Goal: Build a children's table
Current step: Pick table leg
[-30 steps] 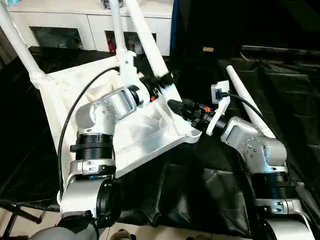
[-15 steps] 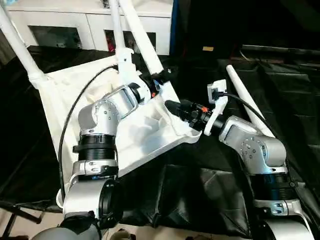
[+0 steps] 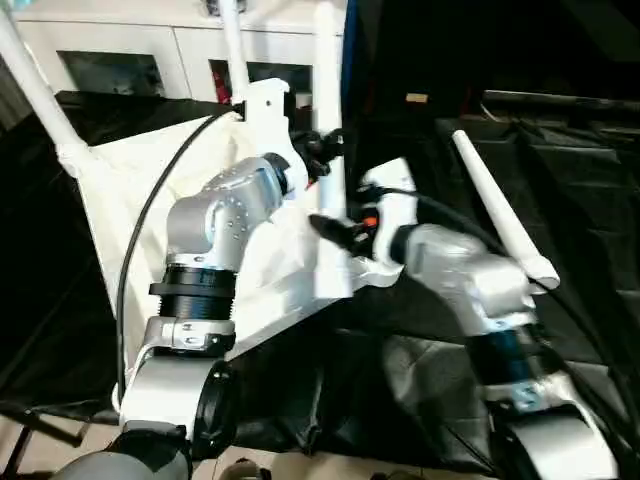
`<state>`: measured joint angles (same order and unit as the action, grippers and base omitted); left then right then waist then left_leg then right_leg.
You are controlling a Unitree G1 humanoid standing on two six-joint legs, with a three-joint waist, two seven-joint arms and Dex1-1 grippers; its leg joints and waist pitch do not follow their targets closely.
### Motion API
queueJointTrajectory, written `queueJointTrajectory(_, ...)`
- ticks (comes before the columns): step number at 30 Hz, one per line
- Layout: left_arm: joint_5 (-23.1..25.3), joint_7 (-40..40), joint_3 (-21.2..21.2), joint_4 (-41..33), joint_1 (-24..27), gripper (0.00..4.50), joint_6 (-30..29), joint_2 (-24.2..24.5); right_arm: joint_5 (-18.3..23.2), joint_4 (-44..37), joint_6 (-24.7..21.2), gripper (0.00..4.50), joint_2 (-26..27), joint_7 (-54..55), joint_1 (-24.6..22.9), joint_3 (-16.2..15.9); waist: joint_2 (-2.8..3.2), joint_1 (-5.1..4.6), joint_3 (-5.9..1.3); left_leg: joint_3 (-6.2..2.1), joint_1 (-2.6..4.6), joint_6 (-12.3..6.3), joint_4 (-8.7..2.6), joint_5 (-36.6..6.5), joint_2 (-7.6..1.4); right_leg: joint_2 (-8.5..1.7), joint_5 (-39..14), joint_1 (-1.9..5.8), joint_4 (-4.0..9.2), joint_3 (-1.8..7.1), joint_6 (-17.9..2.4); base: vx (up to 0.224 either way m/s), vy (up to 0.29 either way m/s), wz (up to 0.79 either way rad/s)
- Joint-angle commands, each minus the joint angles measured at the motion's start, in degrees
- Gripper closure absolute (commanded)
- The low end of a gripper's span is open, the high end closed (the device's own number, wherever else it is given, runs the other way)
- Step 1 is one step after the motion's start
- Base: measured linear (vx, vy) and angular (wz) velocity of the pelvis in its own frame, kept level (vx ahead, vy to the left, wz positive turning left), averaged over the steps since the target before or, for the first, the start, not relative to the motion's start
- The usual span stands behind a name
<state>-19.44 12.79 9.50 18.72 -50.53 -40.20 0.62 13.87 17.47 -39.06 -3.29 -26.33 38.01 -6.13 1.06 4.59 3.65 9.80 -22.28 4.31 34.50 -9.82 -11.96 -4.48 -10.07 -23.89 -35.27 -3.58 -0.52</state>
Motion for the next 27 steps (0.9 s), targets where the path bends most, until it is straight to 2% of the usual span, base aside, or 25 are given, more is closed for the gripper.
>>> queueJointTrajectory(1,0.47,-0.83,-0.3,-0.14,-0.34,2.48,0.37,0.2,0.19,0.27,0.24,1.99,0.14,0.79,0.62,1.12,-0.89,-0.29,-4.96,0.34,0.86,-1.78,-3.29,-3.72,-0.31,-2.64,-3.29,3.99,3.26,2.18,-12.19,0.0,0.0,0.0)
queueJointTrajectory(2,0.46,-0.8,-0.36,-0.28,-0.26,2.59,0.44,0.35,0.32,0.33,0.19,2.13,0.23,0.85,0.65,1.43,-1.03,-0.27,-4.98,0.37,0.88,-2.04,-3.25,-3.37,-0.32,-2.6,-2.31,4.0,3.21,2.2,-12.14,0.0,0.0,0.0)
queueJointTrajectory(6,0.73,-0.73,-0.53,0.09,-0.17,2.69,1.2,1.08,1.77,0.79,-0.9,2.3,0.34,0.49,1.02,3.06,-0.92,-0.2,-4.98,0.36,0.9,-2.28,-3.23,-3.03,-0.29,-2.59,-1.92,4.03,3.11,2.21,-12.02,0.0,0.0,0.0)
queueJointTrajectory(8,0.71,-0.67,-0.52,-0.01,-0.16,3.04,1.53,1.31,1.98,1.17,-1.13,2.63,0.14,0.52,1.06,3.46,-1.0,-0.23,-4.98,0.4,0.93,-2.34,-3.22,-3.14,-0.32,-2.59,-2.16,4.02,3.14,2.21,-12.0,0.0,0.0,0.0)
queueJointTrajectory(11,0.83,-0.55,-0.42,-0.39,-0.17,3.14,1.66,1.57,2.13,2.34,-1.7,2.74,-0.26,0.37,1.44,3.75,-1.02,-0.21,-5.0,0.42,0.95,-2.38,-3.18,-2.83,-0.29,-2.57,-2.04,4.0,3.09,2.19,-12.28,0.0,0.0,0.0)
queueJointTrajectory(13,1.12,-0.33,-0.63,-0.43,-0.04,3.4,1.74,2.0,1.92,2.85,-1.86,2.97,-0.75,-0.46,1.56,3.25,-1.02,-0.23,-5.03,0.4,0.94,-2.33,-3.16,-2.81,-0.3,-2.57,-1.96,4.02,3.04,2.19,-12.32,0.0,0.0,0.0)
queueJointTrajectory(14,2.55,-0.08,-1.87,-0.03,0.41,3.49,2.4,3.31,0.62,3.87,-0.96,3.06,-1.99,-2.04,1.99,1.85,-1.13,-0.21,-5.05,0.42,0.97,-2.32,-3.15,-2.92,-0.3,-2.57,-2.04,4.04,3.06,2.18,-12.25,0.0,0.0,0.0)
queueJointTrajectory(16,3.68,-0.17,-2.44,0.2,0.97,3.67,3.31,4.33,-0.49,4.33,1.18,3.15,-2.7,-2.53,2.75,1.32,-1.18,-0.22,-5.05,0.39,0.97,-2.22,-3.15,-2.97,-0.37,-2.58,-2.28,4.0,3.05,2.17,-11.88,0.0,0.0,0.0)
queueJointTrajectory(17,4.68,0.19,-3.25,0.13,1.4,3.82,3.75,5.48,0.31,4.37,1.5,2.78,-2.7,-3.32,3.49,2.07,-1.2,-0.34,-5.08,0.39,0.92,-2.1,-3.15,-3.1,-0.33,-2.57,-2.34,4.04,3.06,2.17,-11.62,0.0,0.0,0.0)
queueJointTrajectory(18,4.81,1.63,-3.8,-0.11,1.88,3.82,4.27,6.39,1.13,4.43,1.72,2.78,-2.77,-4.02,4.27,2.86,-1.42,-0.49,-5.13,0.35,0.84,-2.11,-3.15,-2.93,-0.25,-2.64,-2.34,4.13,2.86,2.14,-11.65,0.0,0.0,0.0)
queueJointTrajectory(20,5.8,4.05,-5.24,-0.75,3.07,3.29,4.93,8.75,2.03,4.67,2.1,2.73,-3.6,-6.52,5.84,3.1,-1.5,-0.79,-5.09,0.38,0.84,-2.41,-3.14,-2.88,-0.32,-2.58,-2.32,4.07,2.81,2.16,-11.86,0.0,0.0,0.0)
queueJointTrajectory(21,5.91,4.19,-5.32,-0.8,3.2,3.37,4.92,8.99,1.99,4.69,2.23,2.58,-3.72,-6.81,5.96,2.97,-1.41,-0.89,-5.04,0.32,0.84,-2.38,-3.15,-3.02,-0.37,-2.61,-2.31,4.03,2.77,2.12,-12.04,0.0,0.0,0.0)
queueJointTrajectory(22,6.52,4.65,-5.65,-0.97,3.88,3.4,4.77,10.3,1.62,5.14,2.89,2.42,-4.22,-7.88,6.63,2.4,-1.45,-1.04,-5.02,0.36,0.94,-2.3,-3.15,-3.34,-0.44,-2.59,-2.5,3.9,2.77,2.1,-12.14,0.0,0.0,0.0)
queueJointTrajectory(24,7.31,8.57,-6.9,-2.01,6.11,3.02,4.96,14.5,0.58,6.96,4.79,2.31,-5.66,-12.12,8.47,0.22,-1.71,-1.28,-5.0,0.3,0.95,-1.85,-3.26,-4.04,-0.5,-2.65,-2.86,3.89,2.64,2.05,-12.31,0.0,0.0,0.0)
queueJointTrajectory(25,7.49,9.57,-7.23,-2.27,6.63,3.02,5.02,15.51,0.39,7.5,5.15,2.31,-5.99,-13.15,8.93,-0.25,-1.71,-1.28,-5.0,0.3,0.95,-1.85,-3.26,-4.04,-0.5,-2.65,-2.86,3.89,2.64,2.05,-12.31,0.0,0.0,0.0)
queueJointTrajectory(26,7.26,12.39,-7.87,-3.25,7.97,2.89,4.79,18.12,0.39,8.82,5.97,2.12,-6.76,-16.8,10.03,-1.74,-2.11,-1.68,-5.03,0.32,1.07,-1.5,-3.31,-4.67,-0.65,-2.66,-3.21,3.81,2.64,2.05,-12.46,0.0,0.0,0.0)
queueJointTrajectory(27,7.26,12.39,-7.87,-3.25,7.97,2.89,4.79,18.12,0.39,8.82,5.97,1.99,-6.76,-16.8,10.03,-1.74,-1.92,-1.7,-4.94,0.3,1.13,-1.29,-3.37,-5.04,-0.65,-2.62,-3.53,3.7,2.58,2.04,-12.64,0.0,0.0,0.0)
